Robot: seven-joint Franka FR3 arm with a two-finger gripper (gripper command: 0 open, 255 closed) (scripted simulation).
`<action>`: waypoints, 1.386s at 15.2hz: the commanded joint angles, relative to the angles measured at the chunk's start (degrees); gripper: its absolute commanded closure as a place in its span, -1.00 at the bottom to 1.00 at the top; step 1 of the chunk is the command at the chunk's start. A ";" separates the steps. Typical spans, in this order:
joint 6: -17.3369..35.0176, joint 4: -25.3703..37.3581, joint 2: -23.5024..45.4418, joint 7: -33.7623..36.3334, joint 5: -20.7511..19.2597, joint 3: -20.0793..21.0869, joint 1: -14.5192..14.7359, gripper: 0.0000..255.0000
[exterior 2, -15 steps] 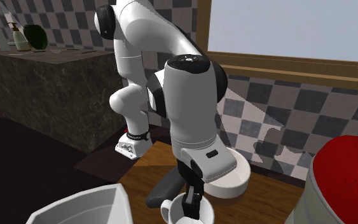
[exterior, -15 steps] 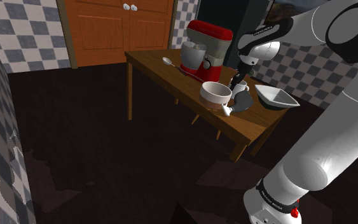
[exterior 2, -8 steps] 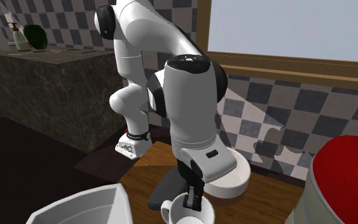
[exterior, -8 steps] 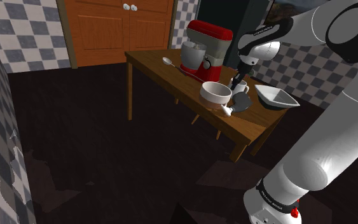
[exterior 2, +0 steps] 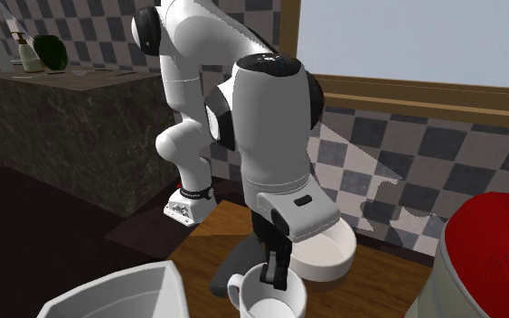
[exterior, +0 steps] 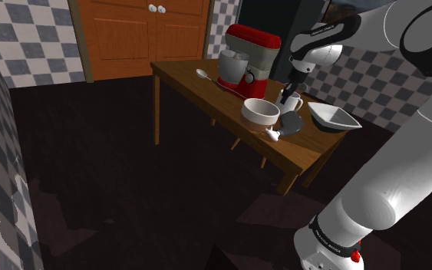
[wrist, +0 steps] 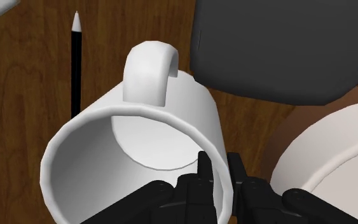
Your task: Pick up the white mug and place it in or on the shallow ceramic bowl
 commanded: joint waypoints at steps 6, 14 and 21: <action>-5.26 3.98 -1.59 1.06 -1.16 0.23 0.10 1.00; -11.29 9.10 -2.71 1.86 -1.92 0.48 0.21 1.00; -16.65 14.29 -2.91 2.20 -2.09 0.59 0.28 1.00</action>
